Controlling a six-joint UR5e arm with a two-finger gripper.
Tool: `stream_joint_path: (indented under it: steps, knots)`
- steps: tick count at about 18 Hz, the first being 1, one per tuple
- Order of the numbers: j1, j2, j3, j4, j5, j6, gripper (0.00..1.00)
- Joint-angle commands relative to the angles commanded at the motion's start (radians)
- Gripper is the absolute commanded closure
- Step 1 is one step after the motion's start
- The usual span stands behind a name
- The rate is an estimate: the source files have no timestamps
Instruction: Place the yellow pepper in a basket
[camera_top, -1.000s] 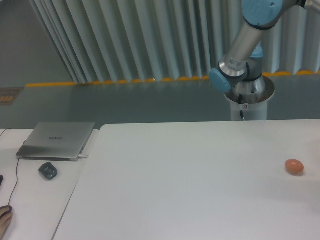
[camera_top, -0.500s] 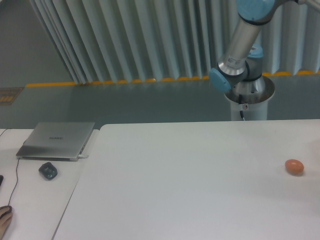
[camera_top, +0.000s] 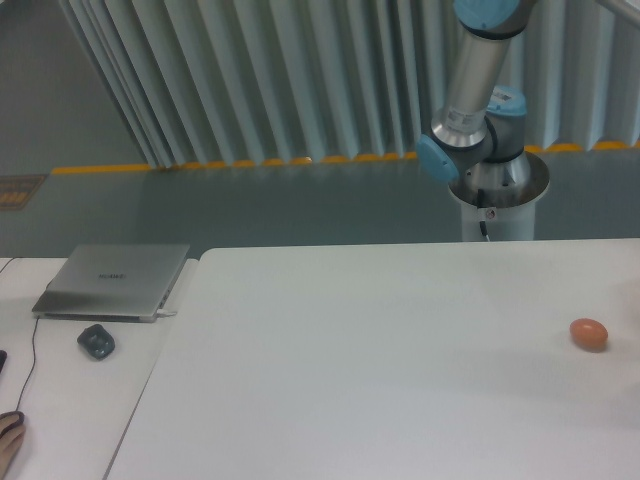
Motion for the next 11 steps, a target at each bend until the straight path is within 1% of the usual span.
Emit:
stream_joint_path:
  steps: [3, 6, 8, 9, 11]
  knots:
    - [-0.031, 0.029, -0.005, -0.052, 0.002, -0.057, 0.00]
    - [-0.043, 0.055, -0.024, -0.062, 0.005, -0.080, 0.00]
    - [-0.046, 0.078, -0.026, -0.084, 0.009, -0.109, 0.00]
    - [-0.051, 0.092, -0.028, -0.098, 0.009, -0.111, 0.00]
    - [-0.055, 0.123, -0.028, -0.138, 0.046, -0.112, 0.00]
